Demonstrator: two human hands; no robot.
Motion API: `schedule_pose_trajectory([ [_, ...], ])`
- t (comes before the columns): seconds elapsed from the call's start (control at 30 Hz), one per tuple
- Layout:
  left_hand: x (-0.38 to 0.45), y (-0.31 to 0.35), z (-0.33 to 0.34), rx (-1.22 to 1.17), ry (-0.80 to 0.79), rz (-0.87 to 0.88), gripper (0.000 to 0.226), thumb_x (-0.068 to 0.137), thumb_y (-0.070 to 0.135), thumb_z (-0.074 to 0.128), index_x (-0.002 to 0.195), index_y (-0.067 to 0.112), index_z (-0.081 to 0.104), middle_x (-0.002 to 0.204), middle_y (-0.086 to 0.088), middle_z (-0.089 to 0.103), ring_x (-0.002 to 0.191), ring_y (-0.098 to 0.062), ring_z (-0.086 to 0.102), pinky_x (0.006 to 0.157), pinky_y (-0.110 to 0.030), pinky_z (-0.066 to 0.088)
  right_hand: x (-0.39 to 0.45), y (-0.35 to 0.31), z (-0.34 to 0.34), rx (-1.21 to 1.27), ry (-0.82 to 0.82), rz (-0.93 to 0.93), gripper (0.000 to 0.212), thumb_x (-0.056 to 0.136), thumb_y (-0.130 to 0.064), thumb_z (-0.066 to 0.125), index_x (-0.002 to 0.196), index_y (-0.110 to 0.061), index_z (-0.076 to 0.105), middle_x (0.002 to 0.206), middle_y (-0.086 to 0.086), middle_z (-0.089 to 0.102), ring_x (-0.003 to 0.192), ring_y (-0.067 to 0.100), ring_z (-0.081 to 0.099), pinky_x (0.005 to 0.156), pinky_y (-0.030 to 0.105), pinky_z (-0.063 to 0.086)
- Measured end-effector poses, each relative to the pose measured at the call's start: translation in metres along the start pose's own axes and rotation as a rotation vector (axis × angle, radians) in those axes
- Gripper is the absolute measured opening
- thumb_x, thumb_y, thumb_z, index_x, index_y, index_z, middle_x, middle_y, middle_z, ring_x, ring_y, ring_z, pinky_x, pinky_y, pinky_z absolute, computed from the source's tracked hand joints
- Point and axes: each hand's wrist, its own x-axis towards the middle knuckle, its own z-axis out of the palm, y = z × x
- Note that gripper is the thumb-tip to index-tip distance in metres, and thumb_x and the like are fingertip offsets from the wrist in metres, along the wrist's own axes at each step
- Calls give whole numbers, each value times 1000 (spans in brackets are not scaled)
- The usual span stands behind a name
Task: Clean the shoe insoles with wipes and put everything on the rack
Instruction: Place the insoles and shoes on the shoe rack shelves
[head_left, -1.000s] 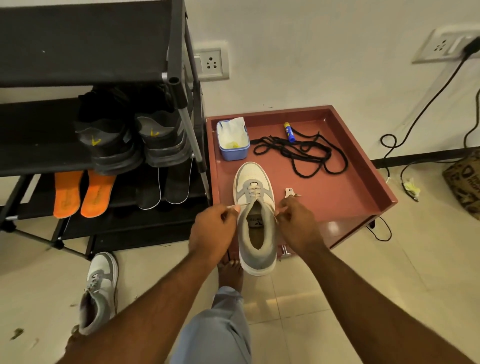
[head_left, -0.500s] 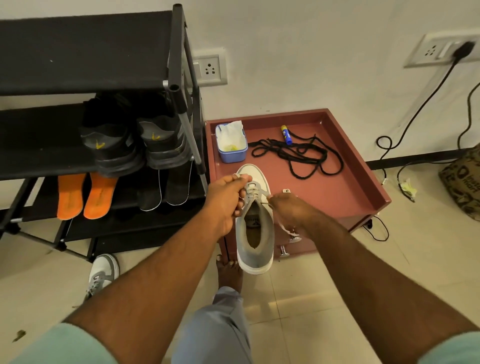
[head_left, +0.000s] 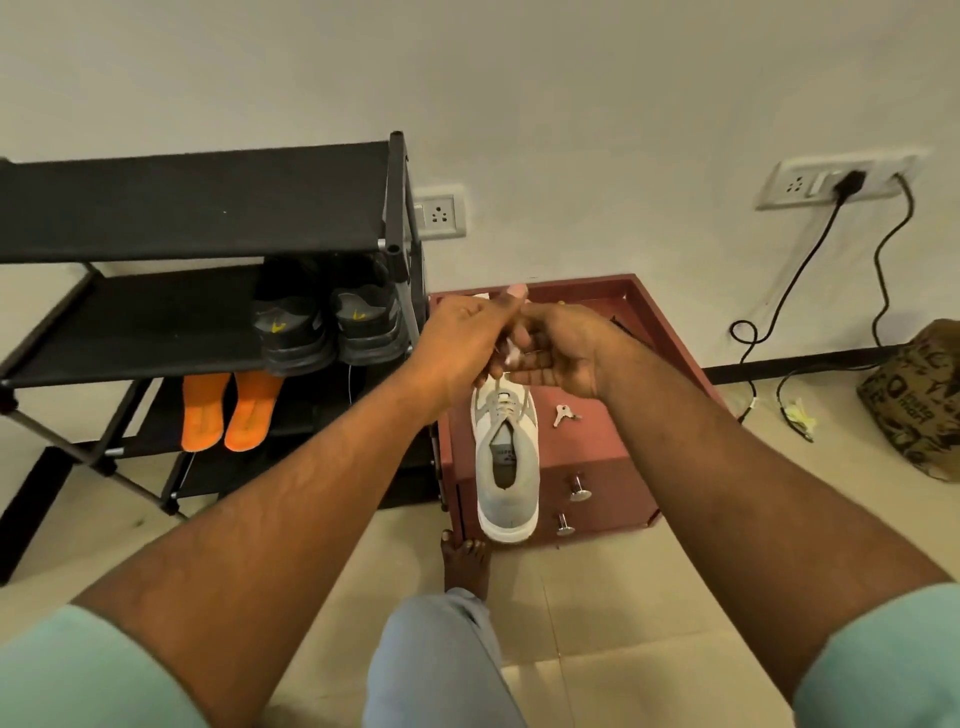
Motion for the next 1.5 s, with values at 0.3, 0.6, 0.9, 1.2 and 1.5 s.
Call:
schedule_pose_trajectory([
  [0.3,-38,-56,-9,-287,-17,-220,20,105,14,35,101,9,54,91,-14,74,68,-26,69,56,-31,51,-15,7,9,-92,208,-111,17,79,14,63,86,-1,65,71,11,66,56,17,61,47,22,49],
  [0.6,16,-167,22,799,-226,-83,26,88,22,73,113,21,73,138,-4,50,128,-27,48,102,-41,50,3,31,5,-441,268,-350,23,86,0,59,100,-15,70,107,0,67,89,9,62,79,24,53],
  [0.9,35,-186,58,1234,-247,-23,33,93,34,64,124,22,66,157,-5,29,141,-32,26,115,-49,27,22,39,-6,-330,287,-513,25,89,-5,60,108,-20,69,108,-2,69,89,6,64,75,18,50],
  [1.2,35,-191,62,913,-114,87,27,95,22,55,115,12,71,135,-10,54,117,-26,51,99,-36,45,34,33,0,-61,348,-594,25,82,2,66,98,-17,69,86,-2,69,85,21,69,82,33,57],
  [1.5,46,-183,44,39,257,-184,23,91,4,67,114,7,72,107,-9,72,101,-21,68,97,-40,55,54,23,-10,160,300,-498,49,92,-4,56,137,-23,47,132,6,55,109,9,59,79,20,51],
])
